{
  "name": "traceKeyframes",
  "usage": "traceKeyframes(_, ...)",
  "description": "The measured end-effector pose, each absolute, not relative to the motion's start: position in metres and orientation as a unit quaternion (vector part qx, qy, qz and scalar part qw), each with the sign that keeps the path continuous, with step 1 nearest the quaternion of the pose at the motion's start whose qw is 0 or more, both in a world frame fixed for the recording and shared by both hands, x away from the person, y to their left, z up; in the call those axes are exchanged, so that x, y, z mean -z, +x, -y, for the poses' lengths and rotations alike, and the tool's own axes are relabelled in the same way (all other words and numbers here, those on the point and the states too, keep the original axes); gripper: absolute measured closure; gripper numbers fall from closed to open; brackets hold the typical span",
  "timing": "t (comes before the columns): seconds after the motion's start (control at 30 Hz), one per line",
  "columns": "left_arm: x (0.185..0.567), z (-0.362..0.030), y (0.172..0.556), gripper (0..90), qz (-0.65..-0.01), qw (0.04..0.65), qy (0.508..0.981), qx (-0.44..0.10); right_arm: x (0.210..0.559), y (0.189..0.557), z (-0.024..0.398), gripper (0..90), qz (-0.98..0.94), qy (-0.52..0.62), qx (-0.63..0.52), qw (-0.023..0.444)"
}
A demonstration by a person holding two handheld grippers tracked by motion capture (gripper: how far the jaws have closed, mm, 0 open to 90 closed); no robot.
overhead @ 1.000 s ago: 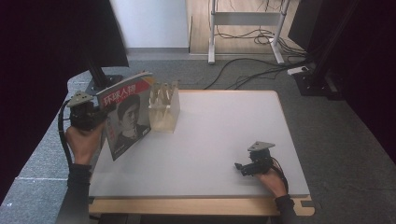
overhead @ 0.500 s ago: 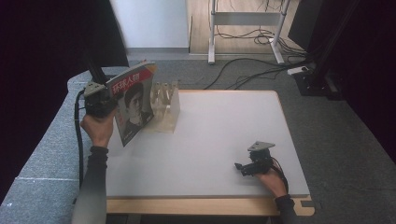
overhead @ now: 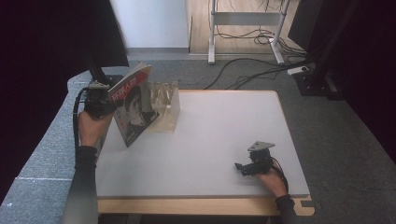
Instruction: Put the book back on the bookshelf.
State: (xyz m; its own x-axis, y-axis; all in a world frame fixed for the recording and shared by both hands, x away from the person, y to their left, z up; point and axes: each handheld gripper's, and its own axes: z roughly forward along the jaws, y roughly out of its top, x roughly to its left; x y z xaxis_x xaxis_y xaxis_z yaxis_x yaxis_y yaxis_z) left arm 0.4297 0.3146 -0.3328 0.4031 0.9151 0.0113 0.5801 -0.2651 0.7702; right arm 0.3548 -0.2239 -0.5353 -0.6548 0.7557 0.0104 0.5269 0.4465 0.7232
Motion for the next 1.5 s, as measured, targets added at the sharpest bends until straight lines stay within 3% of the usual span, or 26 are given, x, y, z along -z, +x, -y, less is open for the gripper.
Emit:
traceKeyframes(0.17, 0.337, -0.321, 0.429, 87.4, -0.498, 0.427, 0.714, -0.245, 0.535, 0.355, 0.224, 2.3, -0.835, 0.384, -0.360, 0.159)
traceKeyframes(0.47, 0.357, -0.324, 0.439, 84.5, -0.516, 0.435, 0.694, -0.250, 0.535, 0.355, 0.224, 2.3, -0.835, 0.384, -0.360, 0.159)
traceKeyframes(0.63, 0.359, -0.325, 0.438, 60.3, -0.506, 0.431, 0.703, -0.252, 0.535, 0.355, 0.224, 2.3, -0.835, 0.383, -0.360, 0.160)
traceKeyframes(0.8, 0.361, -0.319, 0.434, 29.0, -0.496, 0.403, 0.722, -0.266, 0.535, 0.355, 0.223, 2.2, -0.835, 0.384, -0.359, 0.160)
traceKeyframes(0.87, 0.362, -0.320, 0.428, 22.6, -0.490, 0.409, 0.720, -0.272, 0.535, 0.355, 0.223, 2.2, -0.835, 0.384, -0.359, 0.161)
traceKeyframes(1.2, 0.365, -0.326, 0.408, 4.9, -0.486, 0.420, 0.723, -0.254, 0.535, 0.355, 0.223, 2.2, -0.835, 0.385, -0.359, 0.161)
traceKeyframes(1.5, 0.368, -0.327, 0.384, 0.5, -0.476, 0.428, 0.729, -0.243, 0.535, 0.355, 0.223, 2.3, -0.835, 0.384, -0.359, 0.162)
